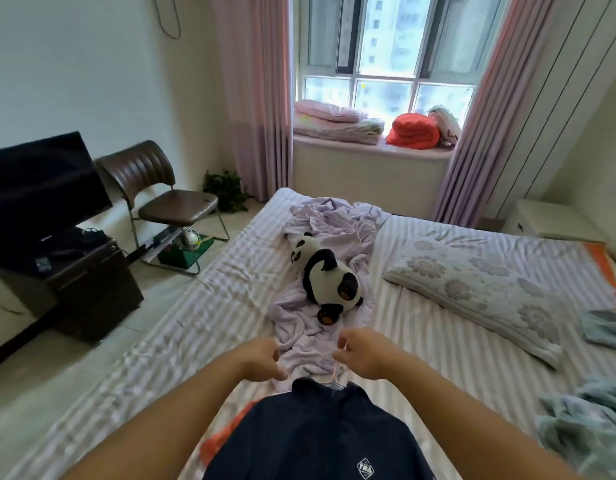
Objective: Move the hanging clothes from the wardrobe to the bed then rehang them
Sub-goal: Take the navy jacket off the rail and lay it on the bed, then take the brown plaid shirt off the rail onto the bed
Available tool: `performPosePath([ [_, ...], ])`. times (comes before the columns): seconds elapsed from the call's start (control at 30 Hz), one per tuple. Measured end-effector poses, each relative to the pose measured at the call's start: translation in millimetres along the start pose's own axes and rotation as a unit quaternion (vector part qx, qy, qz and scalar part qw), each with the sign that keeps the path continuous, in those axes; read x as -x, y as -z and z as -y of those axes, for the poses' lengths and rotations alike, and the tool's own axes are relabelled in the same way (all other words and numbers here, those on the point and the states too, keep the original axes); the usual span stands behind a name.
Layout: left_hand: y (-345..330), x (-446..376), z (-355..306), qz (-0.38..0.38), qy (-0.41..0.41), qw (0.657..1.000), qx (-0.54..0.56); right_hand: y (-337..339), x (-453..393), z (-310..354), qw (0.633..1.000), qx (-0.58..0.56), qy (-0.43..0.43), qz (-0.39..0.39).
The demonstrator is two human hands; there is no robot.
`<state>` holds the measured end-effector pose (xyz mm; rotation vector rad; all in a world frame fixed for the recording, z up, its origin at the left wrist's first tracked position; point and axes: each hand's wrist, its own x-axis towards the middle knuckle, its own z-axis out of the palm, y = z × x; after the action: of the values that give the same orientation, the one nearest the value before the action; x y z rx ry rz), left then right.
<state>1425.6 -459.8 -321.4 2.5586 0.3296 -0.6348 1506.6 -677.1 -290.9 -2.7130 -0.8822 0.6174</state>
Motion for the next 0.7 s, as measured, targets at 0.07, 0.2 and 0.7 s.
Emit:
performPosePath([
  [0.07, 20.1, 32.1, -5.1, -0.014, 0.001, 1.0, -0.001, 23.9, 22.3, 26.3, 1.0, 0.013, 0.018, 0.005],
  [0.2, 51.6, 98.2, -15.2, -0.037, 0.0, 0.999, -0.005, 57.3, 64.0, 72.2, 0.997, 0.05, 0.059, -0.001],
  [0.7, 28.4, 394.8, -5.1, -0.181, 0.167, 0.969, 0.011, 67.3, 232.9, 213.2, 0.949, 0.181, 0.256, 0.037],
])
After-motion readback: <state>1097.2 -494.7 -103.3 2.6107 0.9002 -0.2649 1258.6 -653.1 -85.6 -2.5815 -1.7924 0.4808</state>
